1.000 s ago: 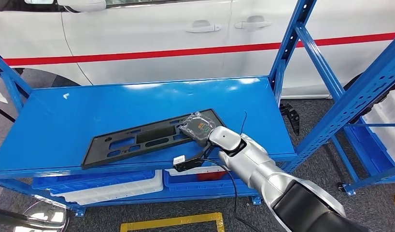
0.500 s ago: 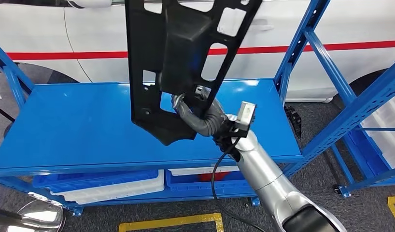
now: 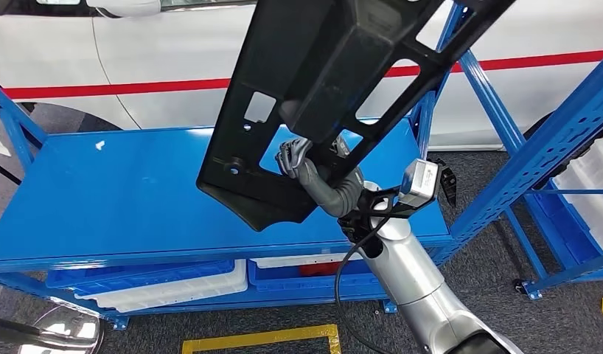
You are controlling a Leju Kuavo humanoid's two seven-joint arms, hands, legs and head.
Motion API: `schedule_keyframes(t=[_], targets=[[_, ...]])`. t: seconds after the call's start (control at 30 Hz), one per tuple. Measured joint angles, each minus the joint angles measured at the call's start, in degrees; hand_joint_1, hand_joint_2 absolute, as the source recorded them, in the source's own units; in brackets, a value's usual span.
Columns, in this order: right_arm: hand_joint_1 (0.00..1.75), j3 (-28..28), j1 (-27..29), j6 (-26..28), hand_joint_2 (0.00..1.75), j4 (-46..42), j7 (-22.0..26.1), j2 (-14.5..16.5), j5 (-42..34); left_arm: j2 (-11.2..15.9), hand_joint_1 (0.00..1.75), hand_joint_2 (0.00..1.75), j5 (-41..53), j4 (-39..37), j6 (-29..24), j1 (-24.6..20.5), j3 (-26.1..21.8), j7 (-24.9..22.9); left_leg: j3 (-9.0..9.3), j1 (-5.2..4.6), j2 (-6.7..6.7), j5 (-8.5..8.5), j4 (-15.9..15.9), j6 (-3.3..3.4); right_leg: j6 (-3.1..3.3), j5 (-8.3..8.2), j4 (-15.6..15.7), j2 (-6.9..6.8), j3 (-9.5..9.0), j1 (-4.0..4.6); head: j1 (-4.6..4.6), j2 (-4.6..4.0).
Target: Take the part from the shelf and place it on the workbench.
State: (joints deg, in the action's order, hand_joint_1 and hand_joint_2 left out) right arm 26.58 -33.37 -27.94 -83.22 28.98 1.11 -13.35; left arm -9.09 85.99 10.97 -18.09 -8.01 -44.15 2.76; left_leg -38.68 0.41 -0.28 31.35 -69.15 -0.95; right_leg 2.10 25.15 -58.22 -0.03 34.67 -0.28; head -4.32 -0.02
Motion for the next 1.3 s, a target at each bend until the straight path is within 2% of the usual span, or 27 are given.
schedule_keyframes(t=[0.03, 0.07, 0.1, 0.13, 0.2, 0.23, 0.27, 0.37, 0.4, 0.47, 0.53, 0.57, 0.6, 0.63, 0.7, 0.77, 0.87, 0.9, 0.93, 1.0, 1.07, 1.1, 1.13, 1.17, 1.23, 1.27, 1.3], targets=[[1.75, 0.0, 0.2, 0.0, 1.75, 0.0, 0.0, 0.0, 0.0, 0.0, 0.0, 1.75, 0.0, 0.0, -0.2, -0.1, 0.0, 0.1, -1.5, 0.03, 0.01, 1.35, -3.6, -0.1, 0.05, 0.03, 0.0, -0.05, 0.0, 0.08, 0.0, 0.0], [1.75, 0.0, 0.3, 0.0, 1.75, 0.0, 0.0, -0.1, 0.0, 0.0, 0.0, 1.75, 0.0, 0.0, -0.3, -0.2, 0.0, 0.3, -2.32, 0.03, 0.03, 1.78, -5.6, -0.15, 0.1, 0.07, -0.1, -0.06, 0.0, 0.15, 0.01, 0.0], [1.75, 0.0, 0.5, 0.1, 1.75, 0.0, -0.1, -0.1, 0.0, 0.0, 0.0, 1.75, -0.1, 0.0, -0.5, -0.3, 0.0, 0.5, -2.2, 0.03, 0.03, 1.14, -5.5, -0.12, 0.14, 0.13, -0.2, -0.03, -0.02, 0.18, 0.0, 0.0], [1.75, 0.0, 0.5, 0.2, 1.75, -0.1, -0.1, -0.2, 0.0, 0.0, 0.0, 1.75, -0.2, 0.0, -0.6, -0.3, 0.0, 0.7, -1.05, 0.03, 0.03, -0.45, -3.3, 0.0, 0.13, 0.2, -0.3, 0.06, -0.06, 0.22, -0.01, 0.0], [1.75, 0.0, 0.6, 0.6, 1.75, -0.3, -0.3, -0.3, 0.0, 0.1, 0.0, 1.75, -0.8, 0.0, -0.9, -0.1, 0.0, 0.8, 2.84, -0.12, 0.05, -4.18, 4.8, 0.54, -0.04, 0.37, -0.5, 0.26, -0.13, 0.36, -0.01, 0.0], [1.75, 0.0, 0.6, 0.9, 1.75, -0.4, -0.5, -0.3, 0.0, 0.1, 0.0, 1.75, -1.1, 0.0, -1.0, -0.1, 0.0, 0.7, 4.36, -0.23, 0.05, -5.22, 8.1, 0.82, -0.23, 0.41, -0.6, 0.33, -0.06, 0.44, -0.01, 0.0], [1.75, 0.0, 0.6, 1.2, 1.75, -0.5, -0.7, -0.3, 0.0, 0.1, 0.0, 1.75, -1.6, 0.0, -1.1, 0.0, -0.1, 0.3, 5.16, -0.37, 0.04, -5.59, 10.0, 1.05, -0.46, 0.39, -0.6, 0.34, 0.07, 0.49, 0.0, 0.0], [1.75, 0.0, 0.6, 2.2, 1.75, -0.5, -1.6, -0.4, 0.3, 0.1, 0.0, 1.75, -3.2, 0.0, -1.1, 0.2, -0.5, -1.3, 5.31, -0.28, -0.02, -5.92, 11.0, 1.67, -1.31, 0.24, -0.7, 0.25, 0.29, 0.52, 0.01, 0.0], [1.75, 0.0, 0.6, 2.5, 1.75, -0.5, -2.0, -0.4, 0.4, 0.0, 0.0, 1.75, -3.6, 0.0, -1.0, 0.3, -0.8, -1.6, 5.41, -0.11, 0.01, -6.29, 11.3, 1.97, -1.63, 0.74, -1.1, 0.24, 0.45, 0.56, 0.01, 0.0], [1.75, 0.0, 0.6, 3.2, 1.75, -0.5, -2.6, -0.4, 0.6, 0.0, 0.0, 1.75, -3.9, 0.0, -0.7, 0.2, -1.2, -1.7, 5.48, 0.2, 0.14, -6.89, 11.9, 2.43, -2.22, 3.62, -5.0, 0.25, 2.03, 0.43, 0.02, 0.0], [1.75, 0.0, 0.6, 4.0, 1.75, -0.4, -3.3, -0.4, 0.6, 0.0, 0.0, 1.75, -4.1, 0.0, -0.1, 0.2, -1.5, -1.8, 5.18, 0.2, 0.14, -7.06, 12.0, 2.56, -2.77, 7.52, -12.7, 0.23, 5.2, 0.08, 0.01, 0.0], [1.75, 0.0, 0.7, 4.4, 1.75, -0.3, -3.6, -0.4, 0.7, 0.0, 0.0, 1.75, -4.1, 0.0, 0.1, 0.3, -1.6, -1.9, 5.01, 0.2, 0.15, -7.11, 11.9, 2.54, -3.0, 8.61, -15.8, 0.22, 6.42, -0.12, 0.01, 0.0], [1.75, 0.0, 0.7, 4.6, 1.75, -0.3, -3.9, -0.5, 0.7, 0.0, 0.0, 1.75, -4.1, 0.0, 0.2, 0.4, -1.6, -2.0, 4.85, 0.22, 0.15, -7.17, 11.7, 2.49, -3.18, 8.56, -16.9, 0.2, 6.66, -0.33, 0.01, 0.0], [1.75, 0.0, 0.7, 4.8, 1.75, -0.2, -4.0, -0.6, 0.7, 0.0, 0.0, 1.75, -4.1, 0.0, 0.3, 0.4, -1.6, -2.1, 4.72, 0.23, 0.13, -7.22, 11.6, 2.43, -3.3, 7.54, -15.7, 0.19, 5.83, -0.52, 0.01, 0.0], [1.75, 0.0, 0.6, 4.9, 1.75, -0.2, -4.1, -0.6, 0.7, 0.0, 0.0, 1.75, -4.0, 0.0, 0.5, 0.4, -1.7, -2.2, 4.45, 0.27, 0.04, -7.26, 11.1, 2.17, -3.35, 4.1, -8.0, 0.19, 1.5, -0.87, 0.01, 0.0], [1.75, 0.0, 0.5, 5.0, 1.75, -0.2, -4.1, -0.6, 0.8, 0.0, 0.0, 1.75, -3.9, 0.0, 0.6, 0.4, -1.7, -2.3, 3.98, 0.12, -0.09, -7.41, 10.7, 1.54, -3.0, 2.22, -1.9, 0.28, -1.47, -0.75, 0.01, 0.0], [1.75, 0.0, 0.5, 5.5, 1.75, -0.2, -4.1, -0.7, 0.9, 0.0, 0.0, 1.75, -3.7, 0.0, 1.0, 0.4, -1.7, -2.5, 3.27, 0.07, -0.16, -8.02, 10.7, 0.33, -1.85, 1.51, -1.1, 0.36, -1.13, -0.44, 0.01, 0.0], [1.75, 0.0, 0.5, 5.8, 1.75, -0.2, -4.1, -0.8, 1.0, 0.0, 0.0, 1.75, -3.6, 0.0, 1.1, 0.4, -1.7, -2.6, 2.95, 0.17, -0.14, -7.59, 10.3, 0.0, -1.34, 1.13, -0.9, 0.26, -0.88, -0.46, 0.01, 0.0], [1.75, 0.0, 0.4, 6.1, 1.75, -0.2, -4.1, -0.8, 1.1, 0.0, 0.0, 1.75, -3.5, 0.0, 1.2, 0.3, -1.7, -2.6, 2.5, 0.26, -0.12, -6.57, 9.4, -0.26, -0.83, 0.74, -0.8, 0.13, -0.6, -0.51, 0.01, 0.0], [1.75, 0.0, 0.4, 6.6, 1.75, -0.2, -4.1, -0.8, 1.3, 0.0, 0.0, 1.75, -3.2, 0.0, 1.4, 0.2, -1.7, -2.6, 0.46, 0.36, -0.05, -1.89, 3.7, -0.6, -0.07, -0.13, -0.7, -0.13, 0.3, -0.45, 0.01, 0.0], [1.75, 0.0, 0.5, 6.9, 1.75, -0.1, -4.0, -0.8, 1.6, 0.0, 0.0, 1.75, -3.1, 0.0, 1.5, 0.0, -1.7, -2.7, -1.58, 0.35, -0.05, 2.59, -3.8, -0.76, 0.21, -1.08, -0.7, -0.22, 1.6, -0.15, 0.01, 0.0], [1.75, 0.0, 0.5, 6.9, 1.75, -0.1, -4.0, -0.8, 1.7, 0.0, 0.0, 1.75, -3.1, 0.0, 1.6, 0.0, -1.7, -2.7, -1.6, 0.33, -0.05, 3.45, -5.6, -0.75, 0.24, -1.57, -0.8, -0.24, 2.26, 0.0, 0.01, 0.0], [1.75, 0.0, 0.6, 7.0, 1.75, -0.1, -4.0, -0.8, 1.7, 0.0, 0.0, 1.75, -3.1, 0.0, 1.7, 0.0, -1.7, -2.7, -0.31, 0.28, -0.05, 3.22, -4.9, -0.62, 0.24, -2.09, -0.8, -0.23, 2.92, 0.12, 0.01, 0.0], [1.75, 0.0, 0.6, 7.0, 1.75, -0.1, -4.0, -0.8, 1.7, 0.1, 0.0, 1.75, -3.0, 0.0, 1.7, 0.0, -1.7, -2.8, 2.15, 0.22, -0.05, 2.16, -1.9, -0.41, 0.19, -2.58, -0.8, -0.21, 3.49, 0.21, 0.01, 0.0], [1.75, 0.0, 0.6, 7.1, 1.75, -0.2, -4.0, -0.9, 1.8, 0.1, 0.0, 1.75, -3.0, 0.0, 1.8, -0.2, -1.7, -2.8, 8.15, -0.05, -0.05, -0.18, 6.9, 0.25, -0.09, -3.56, -0.8, -0.2, 4.27, 0.34, 0.01, 0.0], [1.75, 0.0, 0.6, 7.1, 1.75, -0.2, -4.0, -0.9, 1.8, 0.1, 0.0, 1.75, -2.9, 0.0, 1.9, -0.3, -1.7, -2.9, 9.88, -0.26, -0.05, -0.91, 9.9, 0.58, -0.36, -4.01, -0.8, -0.21, 4.47, 0.35, 0.0, 0.0], [1.75, 0.0, 0.6, 7.1, 1.75, -0.2, -4.0, -0.9, 1.8, 0.1, 0.0, 1.75, -2.9, 0.0, 1.9, -0.3, -1.7, -2.9, 10.57, -0.48, -0.07, -1.27, 11.4, 0.91, -0.68, -4.46, -0.7, -0.25, 4.58, 0.31, 0.0, 0.0]])
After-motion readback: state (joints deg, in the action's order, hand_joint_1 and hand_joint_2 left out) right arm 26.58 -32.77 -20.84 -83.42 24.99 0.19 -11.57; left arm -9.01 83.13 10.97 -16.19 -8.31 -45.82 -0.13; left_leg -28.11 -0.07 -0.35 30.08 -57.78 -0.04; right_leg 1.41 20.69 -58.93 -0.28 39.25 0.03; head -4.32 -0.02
